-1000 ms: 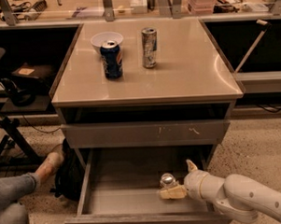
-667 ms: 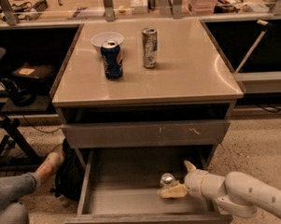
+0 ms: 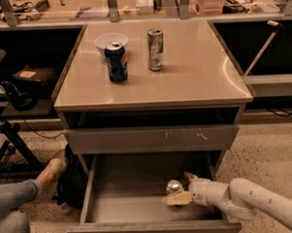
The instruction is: Pick orange can from middle drawer and place on counter
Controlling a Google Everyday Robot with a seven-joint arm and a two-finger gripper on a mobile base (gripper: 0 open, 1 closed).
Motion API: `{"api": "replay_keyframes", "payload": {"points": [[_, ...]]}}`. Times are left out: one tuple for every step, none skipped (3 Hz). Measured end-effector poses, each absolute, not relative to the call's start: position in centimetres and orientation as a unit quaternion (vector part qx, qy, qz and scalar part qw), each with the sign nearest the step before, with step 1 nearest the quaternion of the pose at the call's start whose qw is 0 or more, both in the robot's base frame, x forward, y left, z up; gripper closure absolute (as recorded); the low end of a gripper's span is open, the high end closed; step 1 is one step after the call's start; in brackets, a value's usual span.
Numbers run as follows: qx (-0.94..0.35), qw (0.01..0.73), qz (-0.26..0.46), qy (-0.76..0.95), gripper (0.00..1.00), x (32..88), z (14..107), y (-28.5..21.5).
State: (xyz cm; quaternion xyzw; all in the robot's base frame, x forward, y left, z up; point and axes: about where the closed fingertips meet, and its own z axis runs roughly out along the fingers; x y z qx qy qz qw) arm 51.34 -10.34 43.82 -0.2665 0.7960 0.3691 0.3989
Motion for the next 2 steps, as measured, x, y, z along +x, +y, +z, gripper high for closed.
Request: {"api": "replay_keyframes", "payload": {"points": [[-0.267, 0.399, 0.368, 0.796, 0.00, 51.3, 43.9, -10.3], [-0.269, 0.426, 0.338, 0.795, 0.00, 49.9, 44.4, -10.8]]}}
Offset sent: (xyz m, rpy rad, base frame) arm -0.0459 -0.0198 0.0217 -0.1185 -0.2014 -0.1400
